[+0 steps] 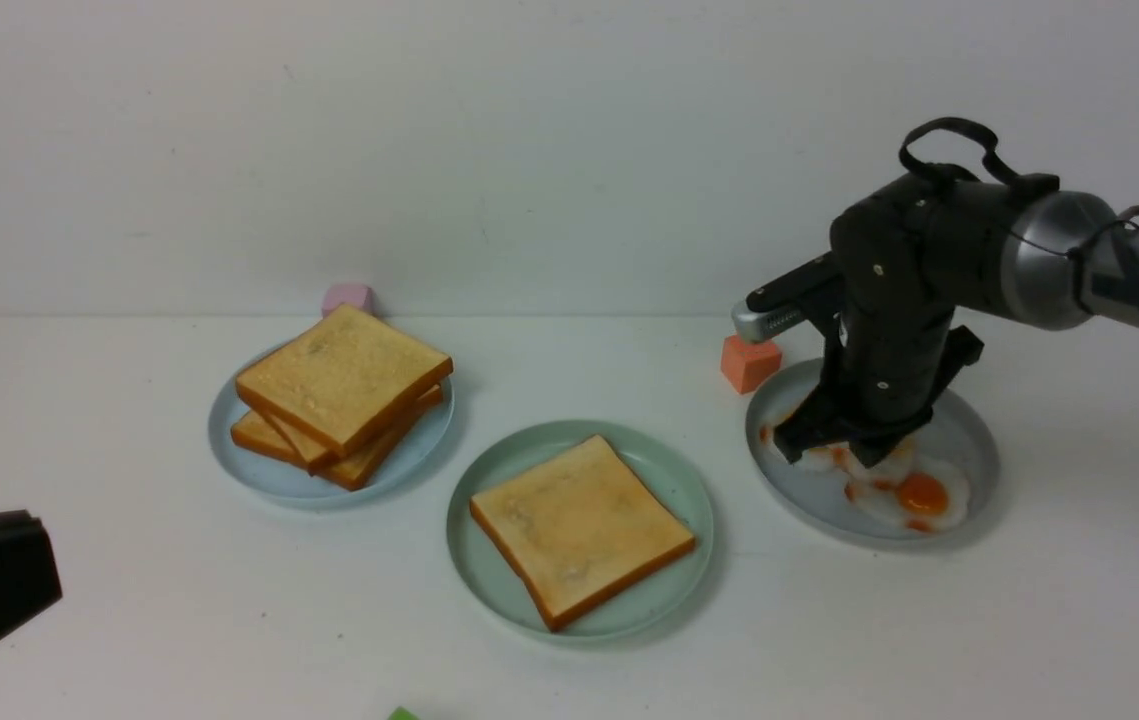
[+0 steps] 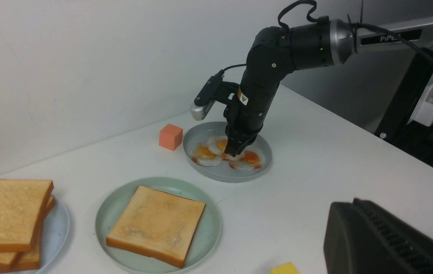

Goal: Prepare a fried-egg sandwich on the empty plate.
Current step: Use the right arm to grab a fried egg

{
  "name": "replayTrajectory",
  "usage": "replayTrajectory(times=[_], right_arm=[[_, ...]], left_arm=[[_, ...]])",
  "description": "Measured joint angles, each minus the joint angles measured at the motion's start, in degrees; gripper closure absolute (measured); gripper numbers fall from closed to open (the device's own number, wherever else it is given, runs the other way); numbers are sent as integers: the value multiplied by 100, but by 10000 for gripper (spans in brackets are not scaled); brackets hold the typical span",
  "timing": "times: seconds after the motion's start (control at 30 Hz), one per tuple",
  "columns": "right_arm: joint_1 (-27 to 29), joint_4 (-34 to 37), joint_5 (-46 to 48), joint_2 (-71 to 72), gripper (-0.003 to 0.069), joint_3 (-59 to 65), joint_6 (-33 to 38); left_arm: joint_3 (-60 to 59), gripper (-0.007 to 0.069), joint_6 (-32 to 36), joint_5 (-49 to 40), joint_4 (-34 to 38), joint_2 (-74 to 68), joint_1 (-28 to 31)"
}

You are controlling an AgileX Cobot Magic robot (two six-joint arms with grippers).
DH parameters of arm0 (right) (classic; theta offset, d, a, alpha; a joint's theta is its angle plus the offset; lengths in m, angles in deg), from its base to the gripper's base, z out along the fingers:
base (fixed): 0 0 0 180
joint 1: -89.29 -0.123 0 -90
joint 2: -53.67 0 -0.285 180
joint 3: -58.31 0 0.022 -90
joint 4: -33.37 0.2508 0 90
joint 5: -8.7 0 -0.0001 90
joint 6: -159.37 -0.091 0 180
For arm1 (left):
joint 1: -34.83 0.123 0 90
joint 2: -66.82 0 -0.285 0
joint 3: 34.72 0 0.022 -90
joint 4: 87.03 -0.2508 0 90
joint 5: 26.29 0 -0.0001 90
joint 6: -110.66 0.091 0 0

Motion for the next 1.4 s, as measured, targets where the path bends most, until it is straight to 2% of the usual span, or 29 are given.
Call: replayTrajectory(times=[0.37,0.5,0.6,0.63,0.7,0.77,0.8,0.93,1.13,1.4], right_arm=[[0,217,62,217,649,0,-83],[0,222,69,108,561,0,-366],[11,164,-27,18,431,4,-458],[11,164,-38,18,422,4,-472],[82,188,-114,0,331,-7,-546],[184,363,-94,0,276,-63,-553],[198,363,-94,0,276,-67,-553],[518,953,-24,0,214,-166,-286],[953,1508,54,0,180,-191,-283],[1866,3389,-206,-37,176,-198,-261]], left_arm=[[0,634,18,-9,0,0,0],[0,634,18,-13,-5,0,0],[0,634,22,-13,-5,0,0],[0,634,22,-19,-5,0,0],[0,634,22,-41,-10,0,0],[0,634,22,-77,-10,0,0],[0,634,22,-82,-10,0,0],[0,631,22,-141,-23,0,0],[0,629,22,-147,-34,0,0],[0,624,22,-147,-34,0,0]])
